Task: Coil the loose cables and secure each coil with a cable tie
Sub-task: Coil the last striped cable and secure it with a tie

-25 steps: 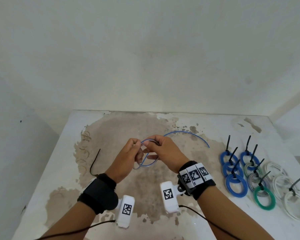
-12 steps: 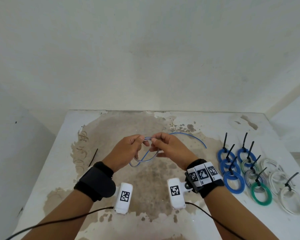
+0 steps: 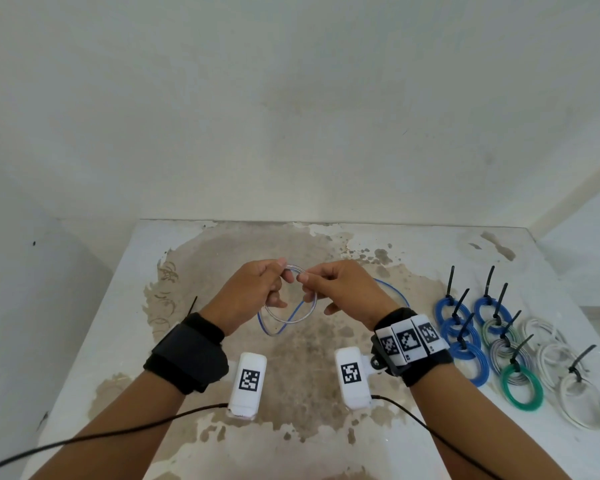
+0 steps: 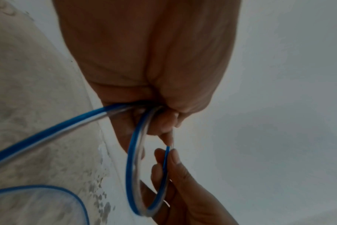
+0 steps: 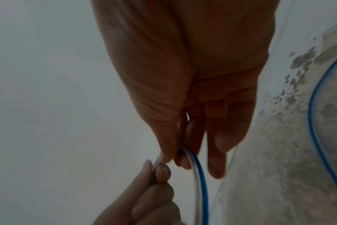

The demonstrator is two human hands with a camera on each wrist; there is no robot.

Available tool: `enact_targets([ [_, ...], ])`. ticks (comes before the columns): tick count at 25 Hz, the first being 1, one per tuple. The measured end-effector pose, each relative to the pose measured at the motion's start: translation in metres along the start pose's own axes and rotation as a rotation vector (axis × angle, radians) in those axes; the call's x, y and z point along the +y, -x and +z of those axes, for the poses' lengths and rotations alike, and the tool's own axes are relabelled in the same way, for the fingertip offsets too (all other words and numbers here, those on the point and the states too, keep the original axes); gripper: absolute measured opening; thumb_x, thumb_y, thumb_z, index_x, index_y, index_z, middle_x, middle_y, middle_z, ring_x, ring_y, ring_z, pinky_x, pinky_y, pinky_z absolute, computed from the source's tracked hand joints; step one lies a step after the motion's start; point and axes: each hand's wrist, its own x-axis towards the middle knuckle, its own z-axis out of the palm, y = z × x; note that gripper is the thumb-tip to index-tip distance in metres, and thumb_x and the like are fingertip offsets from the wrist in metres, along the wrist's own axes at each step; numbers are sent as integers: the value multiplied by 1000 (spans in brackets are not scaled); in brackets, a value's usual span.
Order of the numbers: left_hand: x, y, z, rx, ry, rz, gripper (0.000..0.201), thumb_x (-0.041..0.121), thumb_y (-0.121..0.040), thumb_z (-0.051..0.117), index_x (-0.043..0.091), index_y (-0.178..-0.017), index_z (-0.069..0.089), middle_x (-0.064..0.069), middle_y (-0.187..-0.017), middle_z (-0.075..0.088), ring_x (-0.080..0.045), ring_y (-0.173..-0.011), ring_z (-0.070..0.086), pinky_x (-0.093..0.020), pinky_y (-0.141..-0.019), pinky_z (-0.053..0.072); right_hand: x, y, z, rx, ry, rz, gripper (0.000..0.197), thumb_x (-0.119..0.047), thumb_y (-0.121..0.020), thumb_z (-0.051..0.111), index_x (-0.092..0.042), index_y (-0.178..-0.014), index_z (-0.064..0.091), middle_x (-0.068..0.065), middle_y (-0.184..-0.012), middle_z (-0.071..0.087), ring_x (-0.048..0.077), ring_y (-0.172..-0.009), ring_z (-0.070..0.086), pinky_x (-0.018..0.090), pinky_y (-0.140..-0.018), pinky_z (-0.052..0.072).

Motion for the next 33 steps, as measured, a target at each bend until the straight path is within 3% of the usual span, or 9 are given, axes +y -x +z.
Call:
enact_targets([
  [2,1,3,2,-4,94,-30,37,34,-107,42,8,-92,64,6,-61,32,-8,-49,34,-37,-73,59,-5,-1,-1,-9,-16,16,21,-31,-95,70,-12,-98,76,2,-82,76,8,-76,72,22,-57,54],
  [7,2,5,-1,-41,377,-23,28,27,-107,40,10,-93,57,6,-61,40,-9,-52,48,-38,-85,55,-9,3,4,96,-308,16,23,-25,-96,70,-4,-104,73,5,-87,72,15,-82,75,27,-61,59],
  [12,12,1,-3,174,603,59,29,25,-109,35,14,-88,52,8,-58,29,-7,-45,25,-26,-56,41,-9,13,21,104,-294,256,51,-61,-98,50,-15,-102,71,-1,-93,74,16,-79,75,26,-56,52],
  [16,15,-4,-1,330,787,137,31,24,-109,33,17,-85,49,11,-52,27,-6,-44,25,-22,-52,37,5,19,47,-236,-164,512,77,-76,-96,26,-13,-98,70,2,-89,78,17,-74,74,25,-59,49],
  [19,10,-1,4,347,829,108,31,25,-110,32,17,-85,49,11,-52,28,-6,-44,27,-24,-55,40,7,10,55,51,-850,454,35,-44,-104,49,-12,-103,64,4,-92,77,19,-76,75,29,-61,56],
  [21,7,2,8,334,836,67,30,24,-109,33,16,-85,49,10,-52,29,-6,-45,31,-26,-59,43,5,4,49,250,-1074,340,16,-24,-105,52,-13,-99,61,3,-89,74,17,-73,74,32,-66,57],
  [25,6,7,16,245,859,-13,30,24,-109,35,15,-85,50,9,-52,29,-7,-47,34,-27,-60,43,3,8,31,290,-890,156,18,-21,-107,48,-12,-113,63,0,-79,61,14,-68,69,33,-64,56],
  [28,11,6,22,146,832,-73,30,27,-108,37,15,-84,52,9,-54,26,-6,-44,28,-23,-51,39,2,22,17,242,-683,66,23,-23,-108,47,-16,-119,66,1,-89,59,15,-77,67,31,-64,55],
  [33,30,8,44,8,590,-103,29,29,-106,39,17,-82,51,10,-57,24,-6,-45,22,-20,-45,29,-6,50,-18,87,-421,-43,25,-19,-109,44,-18,-123,65,-1,-100,70,18,-86,72,28,-66,57],
])
